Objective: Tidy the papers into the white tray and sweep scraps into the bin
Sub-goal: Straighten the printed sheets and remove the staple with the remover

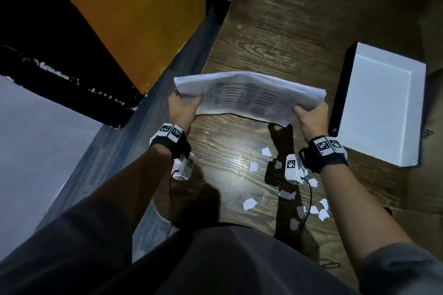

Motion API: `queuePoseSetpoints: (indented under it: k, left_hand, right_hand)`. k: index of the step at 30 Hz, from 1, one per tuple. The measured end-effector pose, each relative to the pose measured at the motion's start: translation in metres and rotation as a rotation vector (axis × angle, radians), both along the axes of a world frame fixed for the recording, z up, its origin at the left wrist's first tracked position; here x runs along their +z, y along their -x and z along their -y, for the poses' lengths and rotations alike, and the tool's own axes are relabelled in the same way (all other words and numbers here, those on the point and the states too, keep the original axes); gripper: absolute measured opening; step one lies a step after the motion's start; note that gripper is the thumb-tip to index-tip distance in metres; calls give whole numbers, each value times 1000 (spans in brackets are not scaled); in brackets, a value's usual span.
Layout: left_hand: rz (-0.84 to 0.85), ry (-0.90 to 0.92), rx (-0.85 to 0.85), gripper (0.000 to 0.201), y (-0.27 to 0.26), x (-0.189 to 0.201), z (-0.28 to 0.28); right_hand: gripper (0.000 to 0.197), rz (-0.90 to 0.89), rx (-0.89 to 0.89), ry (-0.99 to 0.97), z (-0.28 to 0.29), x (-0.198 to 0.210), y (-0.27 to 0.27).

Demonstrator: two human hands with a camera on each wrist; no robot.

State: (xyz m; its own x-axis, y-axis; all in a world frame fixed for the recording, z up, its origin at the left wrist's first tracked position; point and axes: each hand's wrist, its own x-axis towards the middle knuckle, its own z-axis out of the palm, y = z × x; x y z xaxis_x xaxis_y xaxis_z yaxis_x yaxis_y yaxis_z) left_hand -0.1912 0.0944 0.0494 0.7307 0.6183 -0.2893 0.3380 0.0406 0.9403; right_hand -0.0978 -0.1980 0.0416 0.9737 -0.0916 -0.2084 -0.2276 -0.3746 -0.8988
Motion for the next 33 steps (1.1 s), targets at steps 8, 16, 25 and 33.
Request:
queuePoseSetpoints:
  k: [8, 16, 25, 33]
  left_hand:
    - [-58, -107, -113, 34, -1, 4, -1]
    - [121, -637, -506, 24, -56, 109, -2]
    - [36, -1127, -779, 22, -89, 172, 31]
    - [22, -749, -407, 100, -59, 142, -30]
  right_hand:
    - [32, -126, 34, -9, -2, -5, 7]
    - [65, 38, 90, 154, 16, 47, -27]
    - [41, 209, 448, -84, -56, 133, -36]
    - [25, 194, 275, -230, -39, 112, -33]
